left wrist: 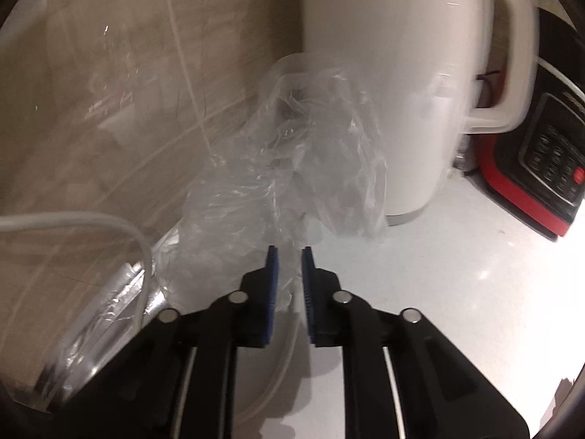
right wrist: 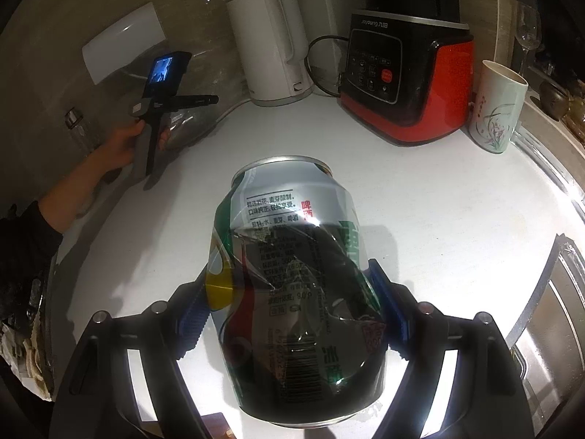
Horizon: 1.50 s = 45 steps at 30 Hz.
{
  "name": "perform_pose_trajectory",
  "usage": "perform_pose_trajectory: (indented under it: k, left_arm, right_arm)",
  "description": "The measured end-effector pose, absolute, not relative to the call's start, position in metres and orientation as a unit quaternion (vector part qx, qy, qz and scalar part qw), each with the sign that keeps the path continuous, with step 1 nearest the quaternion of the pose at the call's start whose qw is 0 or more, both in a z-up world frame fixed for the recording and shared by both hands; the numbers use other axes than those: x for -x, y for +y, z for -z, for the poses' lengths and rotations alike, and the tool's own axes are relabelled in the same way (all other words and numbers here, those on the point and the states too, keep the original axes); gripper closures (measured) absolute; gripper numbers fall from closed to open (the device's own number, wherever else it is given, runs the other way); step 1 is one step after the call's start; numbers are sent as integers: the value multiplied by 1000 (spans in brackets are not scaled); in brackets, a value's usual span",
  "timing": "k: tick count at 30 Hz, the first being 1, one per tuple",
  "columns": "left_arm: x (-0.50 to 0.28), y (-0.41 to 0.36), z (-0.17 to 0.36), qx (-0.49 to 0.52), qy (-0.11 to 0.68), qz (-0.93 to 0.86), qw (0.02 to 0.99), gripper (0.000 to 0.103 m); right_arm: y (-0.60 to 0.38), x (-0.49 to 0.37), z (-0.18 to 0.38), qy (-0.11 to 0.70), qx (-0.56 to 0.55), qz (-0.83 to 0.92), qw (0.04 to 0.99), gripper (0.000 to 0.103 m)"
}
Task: Collect trash
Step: 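Grasp the clear plastic bag by the kettle with the left tool while the right tool holds the can, then carry the bag and can over the bin and open the right tool to drop the can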
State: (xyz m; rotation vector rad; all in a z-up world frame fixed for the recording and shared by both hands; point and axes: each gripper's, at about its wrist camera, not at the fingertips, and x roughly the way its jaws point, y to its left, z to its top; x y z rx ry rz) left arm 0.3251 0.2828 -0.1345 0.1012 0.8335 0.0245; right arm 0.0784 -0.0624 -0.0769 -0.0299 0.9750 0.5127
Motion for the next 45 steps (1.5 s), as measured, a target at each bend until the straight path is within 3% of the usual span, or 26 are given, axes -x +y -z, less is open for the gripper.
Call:
perform_pose_trajectory:
  k: [16,28,36,45]
  left_arm:
    - [-185,181,46,-61,328,87,939,94]
    - [-4,80,12,-31,325,159,932,94]
    - [121,30,18,-42,338,178,923,94]
    - [212,9,69,-52,396,189,897,94]
  right_arm:
    - [-73,12,43,417,-26,-245,875,24]
    - [-109,150,20,387,-41,-248,887,24]
    - [-125,234,59,422,-47,-257,868,24]
    - [-124,279,138,479,-59,-252,839,24]
